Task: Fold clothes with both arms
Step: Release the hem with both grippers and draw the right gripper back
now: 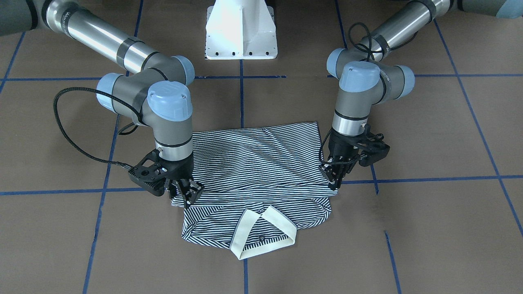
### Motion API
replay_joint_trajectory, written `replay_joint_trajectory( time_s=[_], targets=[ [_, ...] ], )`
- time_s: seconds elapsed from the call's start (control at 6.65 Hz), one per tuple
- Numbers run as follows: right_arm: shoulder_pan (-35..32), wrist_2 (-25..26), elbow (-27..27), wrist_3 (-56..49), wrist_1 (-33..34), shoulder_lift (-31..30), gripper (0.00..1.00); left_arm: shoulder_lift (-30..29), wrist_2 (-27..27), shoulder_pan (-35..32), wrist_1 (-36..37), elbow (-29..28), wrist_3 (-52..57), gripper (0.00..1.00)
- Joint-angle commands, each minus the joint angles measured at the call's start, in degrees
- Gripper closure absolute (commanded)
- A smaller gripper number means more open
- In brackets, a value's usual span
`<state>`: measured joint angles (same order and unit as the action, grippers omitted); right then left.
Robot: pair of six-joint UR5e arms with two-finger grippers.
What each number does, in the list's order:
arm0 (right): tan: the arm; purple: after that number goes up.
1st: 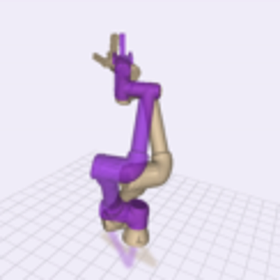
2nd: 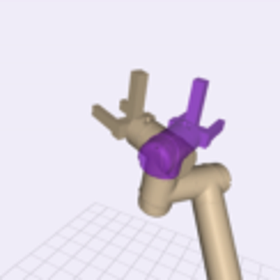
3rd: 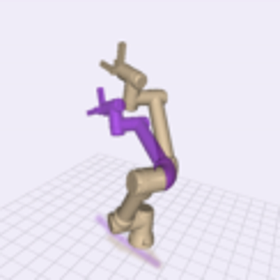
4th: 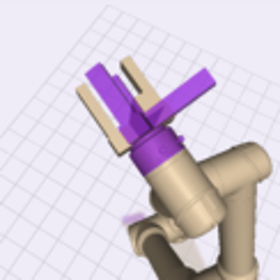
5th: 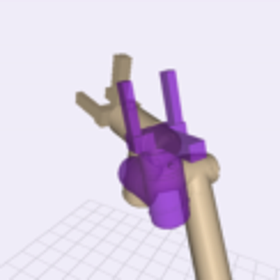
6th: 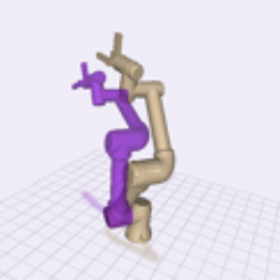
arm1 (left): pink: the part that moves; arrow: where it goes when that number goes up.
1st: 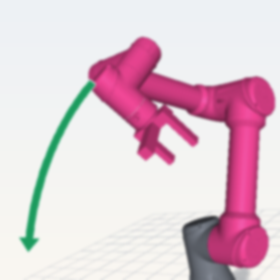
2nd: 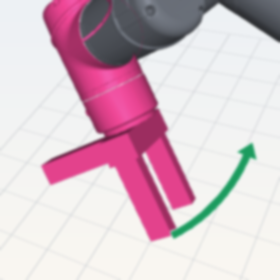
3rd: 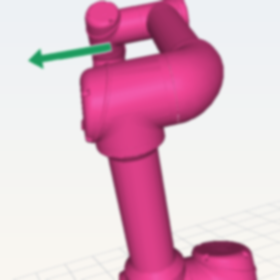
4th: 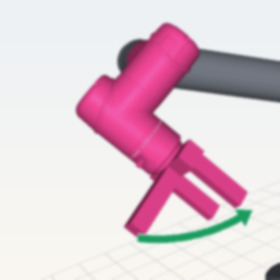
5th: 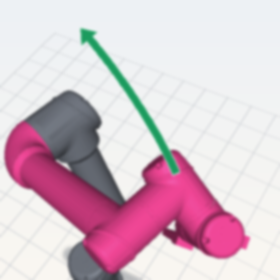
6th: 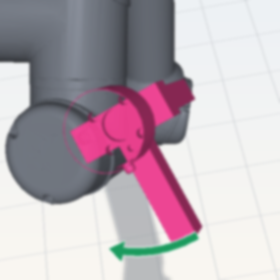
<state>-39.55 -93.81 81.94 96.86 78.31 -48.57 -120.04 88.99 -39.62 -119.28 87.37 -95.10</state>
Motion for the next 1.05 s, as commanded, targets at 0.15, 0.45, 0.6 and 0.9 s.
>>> replay_joint_trajectory(
  time_s=[0.15,0.45,0.6,0.9],
  targets=[
    [3.2,-0.8,11.0,5.5,0.2,-7.2,0.31,0.8,0.2,0.4,-0.1,1.8,-0.1,0.75],
    [7.0,-2.2,12.8,14.6,0.2,-9.3,0.3,1.3,0.0,0.4,0.0,1.7,0.3,0.75],
    [8.9,-2.2,16.2,15.7,0.4,-12.5,0.3,1.3,-0.1,0.5,0.0,1.7,0.1,0.75],
    [10.7,-2.1,17.8,15.8,0.5,-16.3,0.3,1.4,-0.2,0.5,0.0,1.5,0.3,0.75]
  ],
)
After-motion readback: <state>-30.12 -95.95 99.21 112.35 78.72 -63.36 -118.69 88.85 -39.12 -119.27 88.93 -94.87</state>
